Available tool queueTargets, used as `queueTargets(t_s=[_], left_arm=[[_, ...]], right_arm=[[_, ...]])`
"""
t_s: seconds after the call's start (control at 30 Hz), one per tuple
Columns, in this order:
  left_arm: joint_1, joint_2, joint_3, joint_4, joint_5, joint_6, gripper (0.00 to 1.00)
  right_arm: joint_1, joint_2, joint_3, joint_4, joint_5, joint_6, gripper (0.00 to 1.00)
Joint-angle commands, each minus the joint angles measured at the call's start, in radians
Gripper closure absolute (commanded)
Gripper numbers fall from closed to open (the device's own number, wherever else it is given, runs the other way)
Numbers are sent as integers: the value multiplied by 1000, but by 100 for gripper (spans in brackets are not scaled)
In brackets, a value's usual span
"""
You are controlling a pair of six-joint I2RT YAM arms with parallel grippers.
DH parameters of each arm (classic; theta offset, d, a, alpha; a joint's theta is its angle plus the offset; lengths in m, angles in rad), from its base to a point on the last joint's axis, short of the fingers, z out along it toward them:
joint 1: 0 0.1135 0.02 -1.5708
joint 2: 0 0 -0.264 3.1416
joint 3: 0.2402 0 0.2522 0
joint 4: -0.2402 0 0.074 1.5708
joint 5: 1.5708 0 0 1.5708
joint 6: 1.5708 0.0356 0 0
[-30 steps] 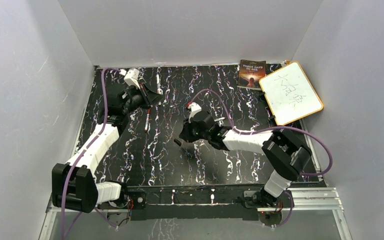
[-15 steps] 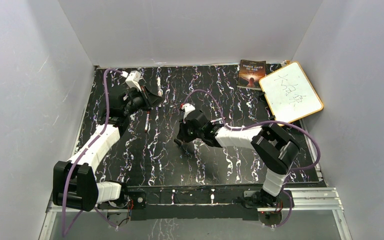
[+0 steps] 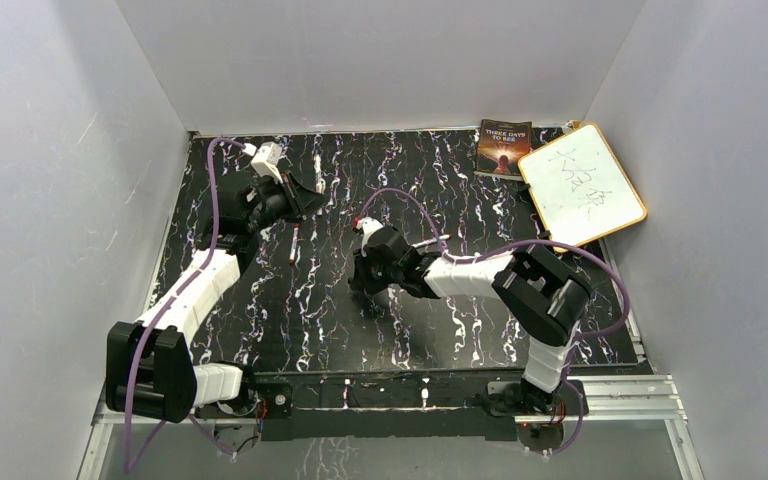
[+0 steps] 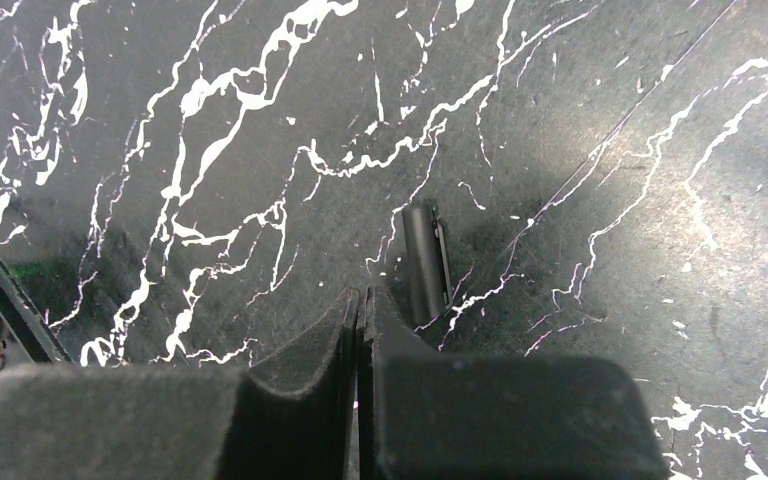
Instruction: Insert the pens into the pen caps
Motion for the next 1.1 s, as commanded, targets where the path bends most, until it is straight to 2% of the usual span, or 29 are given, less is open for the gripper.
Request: queueTargets(t_s=[0.0, 0.33, 0.43, 0.7, 1.07], left_arm=[[5, -28, -6, 20, 23, 16, 100], [5, -39, -12, 10, 19, 24, 100], [4, -47, -12, 6, 19, 26, 100], [4, -53, -16, 10, 30, 28, 100], [3, -53, -15, 12, 35, 28, 100]], right_arm=[[6, 18, -13, 12, -11, -1, 100], [2, 47, -4, -4, 55, 33, 100], [-39, 29, -9, 24, 38, 61, 100], [-65, 109, 135, -4, 23, 20, 100], [-65, 87, 187, -57, 73, 32, 100]])
